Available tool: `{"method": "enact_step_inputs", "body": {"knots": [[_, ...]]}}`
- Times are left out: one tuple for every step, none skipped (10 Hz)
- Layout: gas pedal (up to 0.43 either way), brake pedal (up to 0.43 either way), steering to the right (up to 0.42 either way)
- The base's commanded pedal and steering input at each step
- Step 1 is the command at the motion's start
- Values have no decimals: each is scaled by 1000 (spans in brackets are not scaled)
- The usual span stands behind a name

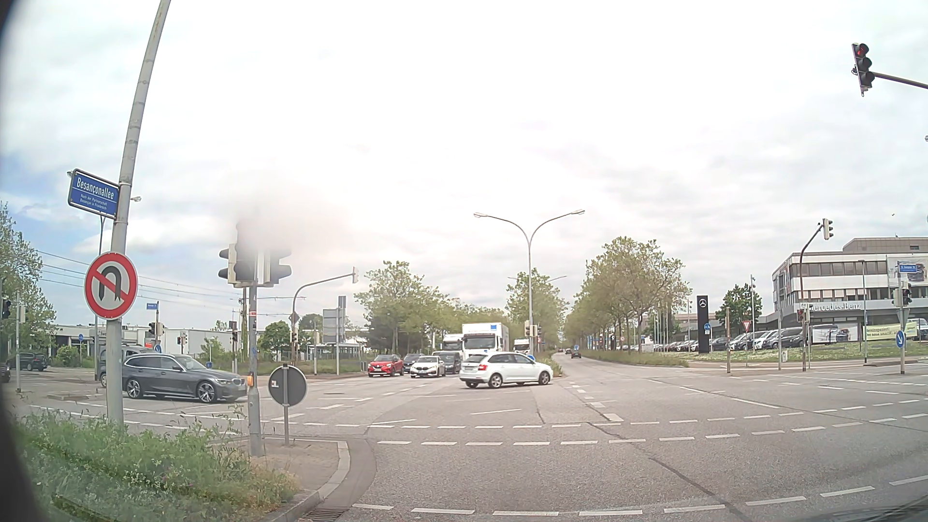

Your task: Follow the waypoints while adhering to traffic rules and regulations

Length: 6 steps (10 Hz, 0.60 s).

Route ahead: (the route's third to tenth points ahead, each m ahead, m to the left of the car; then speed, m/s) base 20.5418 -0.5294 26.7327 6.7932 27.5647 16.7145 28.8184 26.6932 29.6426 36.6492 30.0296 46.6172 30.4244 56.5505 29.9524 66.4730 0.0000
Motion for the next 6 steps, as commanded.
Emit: {"method": "enact_step_inputs", "body": {"knots": [[0,280,-6],[0,280,-6],[0,280,-6],[0,280,-6],[0,280,-6],[0,280,-6]]}}
